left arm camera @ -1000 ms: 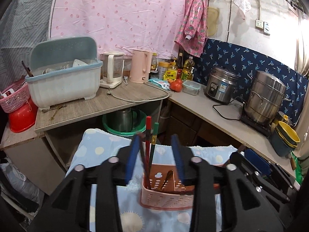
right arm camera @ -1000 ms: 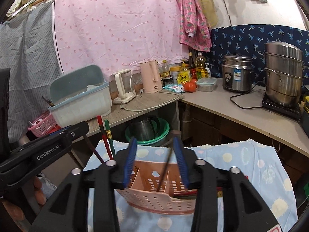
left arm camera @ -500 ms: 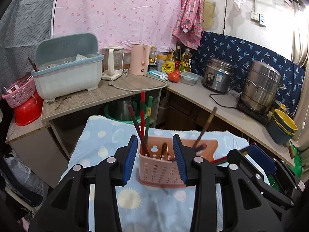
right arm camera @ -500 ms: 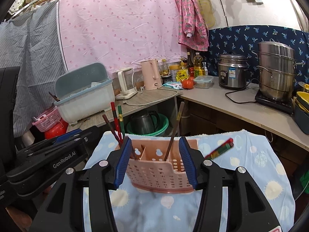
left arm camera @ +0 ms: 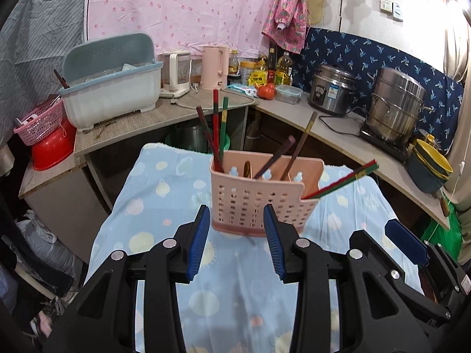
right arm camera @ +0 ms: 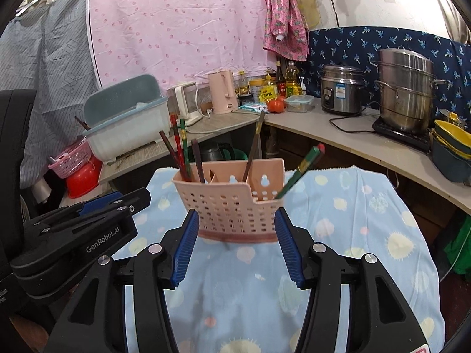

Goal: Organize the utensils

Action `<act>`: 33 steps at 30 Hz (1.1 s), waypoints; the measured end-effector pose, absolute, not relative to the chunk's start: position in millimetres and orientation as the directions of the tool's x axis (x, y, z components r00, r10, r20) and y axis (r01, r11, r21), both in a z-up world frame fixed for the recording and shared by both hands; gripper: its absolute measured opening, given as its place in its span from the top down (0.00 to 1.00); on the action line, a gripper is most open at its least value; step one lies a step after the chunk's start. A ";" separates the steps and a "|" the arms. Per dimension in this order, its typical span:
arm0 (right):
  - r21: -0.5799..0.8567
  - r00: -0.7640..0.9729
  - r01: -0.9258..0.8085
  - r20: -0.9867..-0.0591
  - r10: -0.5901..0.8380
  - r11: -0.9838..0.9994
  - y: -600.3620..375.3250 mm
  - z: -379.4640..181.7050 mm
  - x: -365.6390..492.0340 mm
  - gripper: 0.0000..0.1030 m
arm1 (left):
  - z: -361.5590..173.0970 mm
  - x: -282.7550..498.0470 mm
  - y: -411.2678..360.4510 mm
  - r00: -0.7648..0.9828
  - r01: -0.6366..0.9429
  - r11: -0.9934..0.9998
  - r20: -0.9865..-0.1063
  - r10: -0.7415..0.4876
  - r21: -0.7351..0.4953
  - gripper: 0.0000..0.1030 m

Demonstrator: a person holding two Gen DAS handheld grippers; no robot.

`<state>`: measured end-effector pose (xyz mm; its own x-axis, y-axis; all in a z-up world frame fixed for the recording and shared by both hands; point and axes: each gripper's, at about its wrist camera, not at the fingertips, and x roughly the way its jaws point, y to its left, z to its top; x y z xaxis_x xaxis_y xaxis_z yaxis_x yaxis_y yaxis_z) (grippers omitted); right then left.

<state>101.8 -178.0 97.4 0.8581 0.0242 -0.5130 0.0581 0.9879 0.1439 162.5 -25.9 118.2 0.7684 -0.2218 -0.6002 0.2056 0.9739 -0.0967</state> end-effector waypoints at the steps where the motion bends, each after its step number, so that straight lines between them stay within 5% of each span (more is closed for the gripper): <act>1: 0.147 0.854 0.062 -0.519 0.024 0.987 -178.1 95.2 98.7 0.48 | 115.9 159.7 -25.7 0.762 0.207 0.973 -0.608 -0.224 -0.098 0.65; 8: 0.145 0.835 0.079 -0.550 0.014 0.986 -175.3 87.6 79.9 0.47 | 108.1 141.1 -26.6 0.752 0.192 0.980 -0.633 -0.185 -0.059 0.61; 18: 0.129 0.812 0.124 -0.583 -0.026 0.984 -179.1 86.5 59.5 0.29 | 102.6 119.3 -17.3 0.750 0.130 0.991 -0.651 -0.119 -0.031 0.35; 33: 0.073 0.802 0.151 -0.592 -0.079 0.986 -180.3 90.1 57.9 0.18 | 101.8 117.8 -15.1 0.753 0.071 0.997 -0.657 -0.028 0.038 0.12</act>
<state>57.9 -180.3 90.1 0.8020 -0.0793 -0.5921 0.1512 0.9858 0.0729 117.8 -15.1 101.8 0.7534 -0.0281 -0.6569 0.0705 0.9968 0.0382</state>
